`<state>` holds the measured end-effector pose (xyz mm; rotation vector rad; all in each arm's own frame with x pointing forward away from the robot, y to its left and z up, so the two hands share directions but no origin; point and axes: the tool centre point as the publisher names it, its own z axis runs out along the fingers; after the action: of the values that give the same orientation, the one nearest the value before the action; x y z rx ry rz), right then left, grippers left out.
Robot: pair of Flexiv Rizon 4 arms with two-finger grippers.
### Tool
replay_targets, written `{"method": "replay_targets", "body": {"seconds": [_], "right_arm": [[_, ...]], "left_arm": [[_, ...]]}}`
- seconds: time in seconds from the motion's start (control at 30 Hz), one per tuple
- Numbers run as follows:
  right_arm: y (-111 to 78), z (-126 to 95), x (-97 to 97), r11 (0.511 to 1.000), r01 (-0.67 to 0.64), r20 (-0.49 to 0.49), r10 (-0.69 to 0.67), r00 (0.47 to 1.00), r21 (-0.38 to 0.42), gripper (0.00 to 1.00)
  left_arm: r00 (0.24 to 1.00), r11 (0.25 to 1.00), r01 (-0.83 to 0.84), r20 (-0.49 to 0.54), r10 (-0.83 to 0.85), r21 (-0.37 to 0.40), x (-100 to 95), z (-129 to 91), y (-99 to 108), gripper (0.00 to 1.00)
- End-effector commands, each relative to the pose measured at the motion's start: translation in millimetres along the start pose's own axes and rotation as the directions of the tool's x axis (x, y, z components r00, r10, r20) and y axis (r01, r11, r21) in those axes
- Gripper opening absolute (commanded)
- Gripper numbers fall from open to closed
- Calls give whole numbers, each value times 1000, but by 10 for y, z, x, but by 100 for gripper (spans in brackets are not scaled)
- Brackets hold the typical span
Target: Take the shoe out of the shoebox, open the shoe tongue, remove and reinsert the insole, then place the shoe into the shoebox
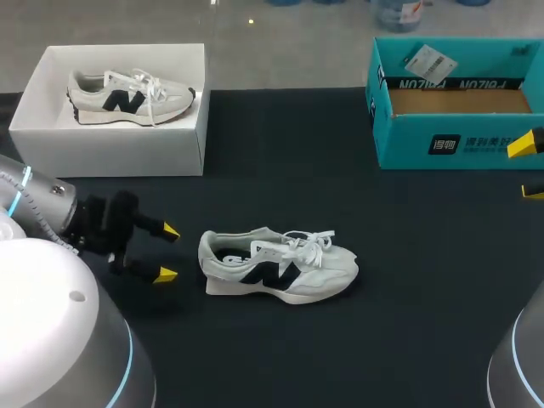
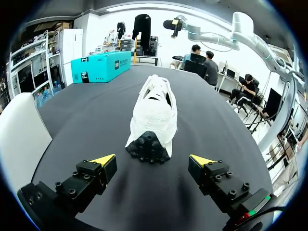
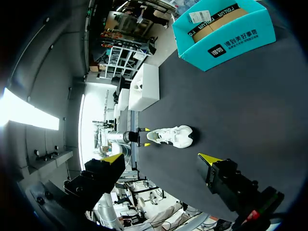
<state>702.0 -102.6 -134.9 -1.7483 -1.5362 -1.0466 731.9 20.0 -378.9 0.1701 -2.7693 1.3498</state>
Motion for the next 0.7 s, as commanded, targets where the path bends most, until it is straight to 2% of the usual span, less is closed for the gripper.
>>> {"method": "replay_targets", "body": {"seconds": [0.03,0.53,0.57,0.7], "right_arm": [[-15,3,1,1000,-1,3,1,1000,-2,100],[-15,3,1,1000,-1,3,1,1000,-2,100],[-15,3,1,1000,-1,3,1,1000,-2,100],[-15,3,1,1000,-1,3,1,1000,-2,100]], "left_arm": [[997,1000,-28,-77,29,13,-56,46,31,100],[998,1000,-20,-56,20,-3,-20,103,9,100],[996,999,14,-86,-10,43,-23,124,16,100],[993,996,30,-112,-20,86,-65,179,-3,100]]}}
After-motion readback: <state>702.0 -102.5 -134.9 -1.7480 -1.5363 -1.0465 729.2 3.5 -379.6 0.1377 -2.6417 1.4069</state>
